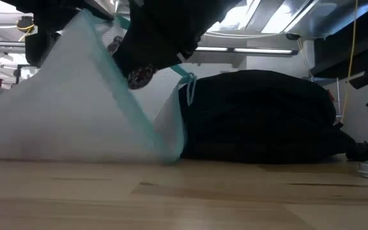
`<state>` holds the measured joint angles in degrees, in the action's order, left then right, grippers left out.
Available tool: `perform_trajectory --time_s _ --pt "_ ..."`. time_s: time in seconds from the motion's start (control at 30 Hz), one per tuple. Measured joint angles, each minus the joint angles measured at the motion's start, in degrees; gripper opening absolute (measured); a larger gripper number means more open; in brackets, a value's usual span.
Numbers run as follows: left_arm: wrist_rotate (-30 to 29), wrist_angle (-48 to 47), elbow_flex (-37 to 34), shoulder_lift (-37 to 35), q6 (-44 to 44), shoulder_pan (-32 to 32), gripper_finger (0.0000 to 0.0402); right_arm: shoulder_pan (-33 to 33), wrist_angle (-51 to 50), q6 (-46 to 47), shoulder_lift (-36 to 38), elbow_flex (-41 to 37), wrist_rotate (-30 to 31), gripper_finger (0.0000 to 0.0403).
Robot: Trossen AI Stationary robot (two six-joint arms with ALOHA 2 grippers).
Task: Unpack backpack
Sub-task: Put the white scented candle into the transparent zipper bag
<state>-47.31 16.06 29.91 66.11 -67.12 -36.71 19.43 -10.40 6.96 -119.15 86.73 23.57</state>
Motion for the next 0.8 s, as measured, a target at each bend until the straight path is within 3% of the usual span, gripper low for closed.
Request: perform_trajectory --time_s 0.27,0.8 --pt "0.0 -0.5 0.0 0.0 -0.9 0.0 0.0001 0.0 -9.0 -2.7 2.7 0.0 1.7 0.0298" --pt "-0.8 -0.5 0.0 0.0 -1.0 0.0 0.0001 -1.6 -0.6 -4.3 2.2 0.0 3.8 0.0301"
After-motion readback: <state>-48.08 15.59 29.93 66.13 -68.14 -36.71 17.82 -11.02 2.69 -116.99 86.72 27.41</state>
